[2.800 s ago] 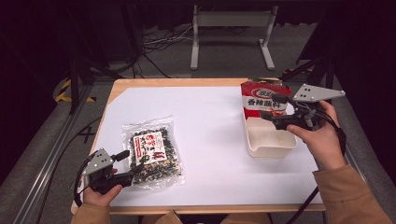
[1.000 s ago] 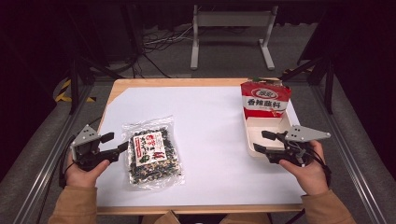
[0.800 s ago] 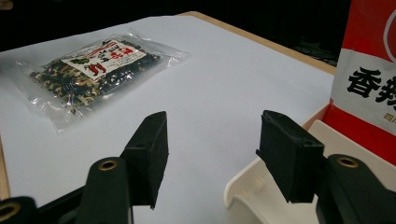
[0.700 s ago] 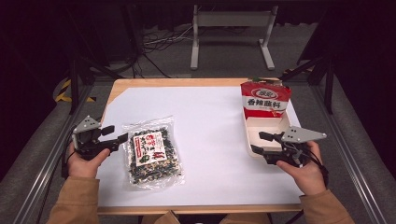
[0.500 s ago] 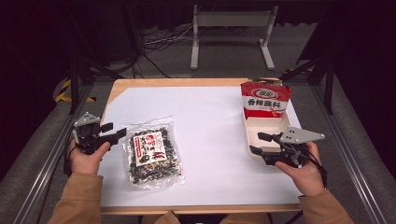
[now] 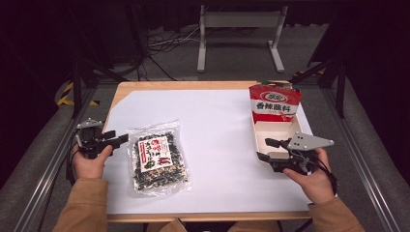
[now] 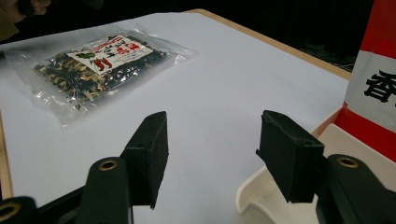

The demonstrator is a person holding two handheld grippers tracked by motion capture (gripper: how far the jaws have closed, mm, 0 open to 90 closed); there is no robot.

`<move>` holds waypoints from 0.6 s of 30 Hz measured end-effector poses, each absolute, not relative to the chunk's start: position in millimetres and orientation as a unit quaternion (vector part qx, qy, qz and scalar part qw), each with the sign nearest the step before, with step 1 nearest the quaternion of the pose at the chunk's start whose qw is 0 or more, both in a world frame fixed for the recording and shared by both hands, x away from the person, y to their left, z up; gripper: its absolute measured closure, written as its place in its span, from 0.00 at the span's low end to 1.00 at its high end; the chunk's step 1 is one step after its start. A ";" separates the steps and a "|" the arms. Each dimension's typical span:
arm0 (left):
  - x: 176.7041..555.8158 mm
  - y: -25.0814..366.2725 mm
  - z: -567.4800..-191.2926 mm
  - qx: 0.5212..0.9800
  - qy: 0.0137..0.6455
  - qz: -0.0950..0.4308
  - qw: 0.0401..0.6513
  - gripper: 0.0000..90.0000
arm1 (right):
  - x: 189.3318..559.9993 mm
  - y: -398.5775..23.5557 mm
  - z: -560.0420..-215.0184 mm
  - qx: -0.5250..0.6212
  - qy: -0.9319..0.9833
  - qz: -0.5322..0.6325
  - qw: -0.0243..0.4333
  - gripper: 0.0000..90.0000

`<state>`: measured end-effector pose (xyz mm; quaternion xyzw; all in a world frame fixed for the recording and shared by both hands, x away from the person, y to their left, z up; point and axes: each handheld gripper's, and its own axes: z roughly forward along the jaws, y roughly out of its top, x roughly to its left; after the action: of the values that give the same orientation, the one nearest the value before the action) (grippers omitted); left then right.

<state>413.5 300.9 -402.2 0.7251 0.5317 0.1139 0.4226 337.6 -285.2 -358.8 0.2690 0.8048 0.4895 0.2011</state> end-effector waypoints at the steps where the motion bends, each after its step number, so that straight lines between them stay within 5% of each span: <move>1: 414.4 302.1 -403.9 0.721 0.536 0.100 0.427 0.38 | 337.8 -284.7 -359.6 0.269 0.806 0.489 0.200 0.47; 18: 422.5 293.5 -426.2 0.716 0.579 0.105 0.376 0.44 | 338.3 -281.5 -363.7 0.270 0.808 0.485 0.198 0.46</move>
<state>422.5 293.5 -426.2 0.7156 0.5788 0.1052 0.3765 338.3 -281.5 -363.7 0.2697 0.8081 0.4846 0.1984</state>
